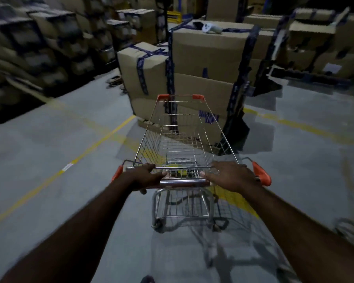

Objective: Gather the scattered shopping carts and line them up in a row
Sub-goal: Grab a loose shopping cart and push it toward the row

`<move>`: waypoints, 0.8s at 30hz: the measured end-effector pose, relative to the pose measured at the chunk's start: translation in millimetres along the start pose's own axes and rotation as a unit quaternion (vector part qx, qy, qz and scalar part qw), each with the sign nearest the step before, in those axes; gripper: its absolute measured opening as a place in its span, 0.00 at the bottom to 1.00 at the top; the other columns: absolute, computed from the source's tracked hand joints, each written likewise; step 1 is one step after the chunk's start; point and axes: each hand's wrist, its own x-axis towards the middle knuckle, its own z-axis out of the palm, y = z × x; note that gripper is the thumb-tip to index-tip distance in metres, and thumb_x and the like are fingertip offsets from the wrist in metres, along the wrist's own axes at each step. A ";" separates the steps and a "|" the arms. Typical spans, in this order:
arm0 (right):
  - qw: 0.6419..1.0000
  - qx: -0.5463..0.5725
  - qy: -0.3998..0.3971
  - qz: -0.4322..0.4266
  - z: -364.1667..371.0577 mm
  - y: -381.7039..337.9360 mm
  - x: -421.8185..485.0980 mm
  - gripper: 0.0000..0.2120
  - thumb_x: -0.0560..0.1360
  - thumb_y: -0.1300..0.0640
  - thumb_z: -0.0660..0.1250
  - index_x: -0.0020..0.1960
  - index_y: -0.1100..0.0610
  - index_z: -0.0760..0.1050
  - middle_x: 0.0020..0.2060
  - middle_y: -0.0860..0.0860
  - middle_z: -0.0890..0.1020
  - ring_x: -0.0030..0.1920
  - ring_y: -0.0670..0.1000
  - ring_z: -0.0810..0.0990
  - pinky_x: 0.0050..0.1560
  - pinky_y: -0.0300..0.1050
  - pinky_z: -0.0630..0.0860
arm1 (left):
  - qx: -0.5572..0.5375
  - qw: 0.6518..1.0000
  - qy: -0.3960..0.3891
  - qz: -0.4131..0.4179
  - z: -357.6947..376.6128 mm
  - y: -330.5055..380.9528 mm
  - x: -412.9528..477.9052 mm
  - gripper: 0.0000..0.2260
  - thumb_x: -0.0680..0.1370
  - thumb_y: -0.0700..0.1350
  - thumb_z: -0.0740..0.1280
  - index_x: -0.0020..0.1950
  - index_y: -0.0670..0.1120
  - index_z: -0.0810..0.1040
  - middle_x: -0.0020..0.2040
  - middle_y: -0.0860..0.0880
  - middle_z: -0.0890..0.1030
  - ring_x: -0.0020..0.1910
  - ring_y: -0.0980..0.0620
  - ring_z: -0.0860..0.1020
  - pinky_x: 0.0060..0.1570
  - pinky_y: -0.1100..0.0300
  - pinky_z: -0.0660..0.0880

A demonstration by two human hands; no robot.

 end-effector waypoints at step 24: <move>0.950 -0.072 -0.056 -0.298 47.6 -220.3 20.8 0.39 0.75 0.26 0.53 0.74 0.52 0.70 0.72 0.54 0.74 0.72 0.56 0.70 0.65 0.53 0.68 | -0.074 0.932 0.225 -0.275 41.9 -180.5 -171.1 0.27 0.80 0.63 0.58 0.78 0.54 0.66 0.77 0.49 0.68 0.72 0.45 0.70 0.67 0.53 0.66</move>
